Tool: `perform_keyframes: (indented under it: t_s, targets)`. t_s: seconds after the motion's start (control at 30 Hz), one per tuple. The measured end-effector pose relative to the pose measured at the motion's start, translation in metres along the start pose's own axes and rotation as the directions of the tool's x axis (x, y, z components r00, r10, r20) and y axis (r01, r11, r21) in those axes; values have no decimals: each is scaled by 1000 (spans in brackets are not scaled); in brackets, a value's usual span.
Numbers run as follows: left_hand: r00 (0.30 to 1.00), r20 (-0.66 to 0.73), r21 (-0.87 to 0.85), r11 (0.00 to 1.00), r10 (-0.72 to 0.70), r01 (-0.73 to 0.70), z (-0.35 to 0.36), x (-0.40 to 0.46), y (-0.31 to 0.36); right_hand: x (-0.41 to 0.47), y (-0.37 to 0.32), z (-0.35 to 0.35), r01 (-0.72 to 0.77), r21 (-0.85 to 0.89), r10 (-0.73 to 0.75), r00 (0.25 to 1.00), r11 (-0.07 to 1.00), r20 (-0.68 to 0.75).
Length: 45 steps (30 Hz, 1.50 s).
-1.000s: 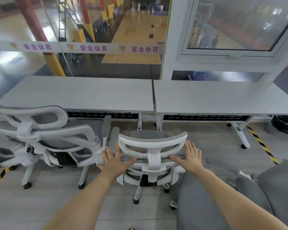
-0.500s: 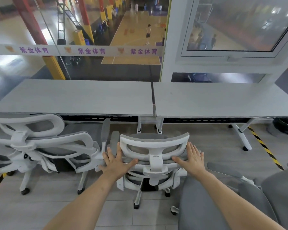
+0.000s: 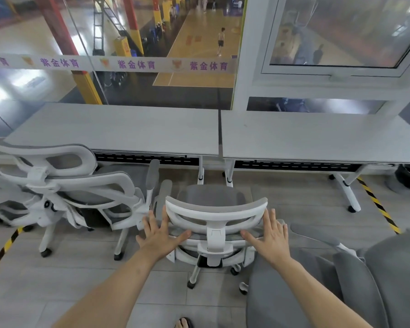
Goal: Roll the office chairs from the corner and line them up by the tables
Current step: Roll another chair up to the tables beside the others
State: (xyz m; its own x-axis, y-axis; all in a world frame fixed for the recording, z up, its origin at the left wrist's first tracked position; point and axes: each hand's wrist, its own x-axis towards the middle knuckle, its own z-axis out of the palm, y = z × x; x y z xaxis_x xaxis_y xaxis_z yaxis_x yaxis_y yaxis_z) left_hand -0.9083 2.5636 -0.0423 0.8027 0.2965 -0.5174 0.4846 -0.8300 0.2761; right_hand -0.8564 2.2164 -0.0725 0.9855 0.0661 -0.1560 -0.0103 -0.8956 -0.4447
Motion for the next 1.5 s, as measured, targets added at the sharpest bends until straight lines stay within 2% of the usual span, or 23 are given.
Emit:
perform_keyframes:
  t_s: [0.17,0.5,0.9,1.27,1.5]
  targets:
    - [999,-40,5,1000,6,-5,10,-12,4,-6,11,-1,10,30,-9,1000,1000,-12]
    - [1000,-14,-53,998,19,-20,0,-1,10,11,11,-3,8,42,-8,1000,999,-4]
    - [999,12,-79,996,31,-30,-21,37,36,60,5,-13,-11,44,12,1000,999,-4]
    - [999,49,-101,995,16,-11,-37,75,61,123,1,-32,-25,-7,26,993,1000,117]
    - [999,37,-129,992,15,-10,-54,103,56,148,-14,-25,-17,3,17,996,1000,91]
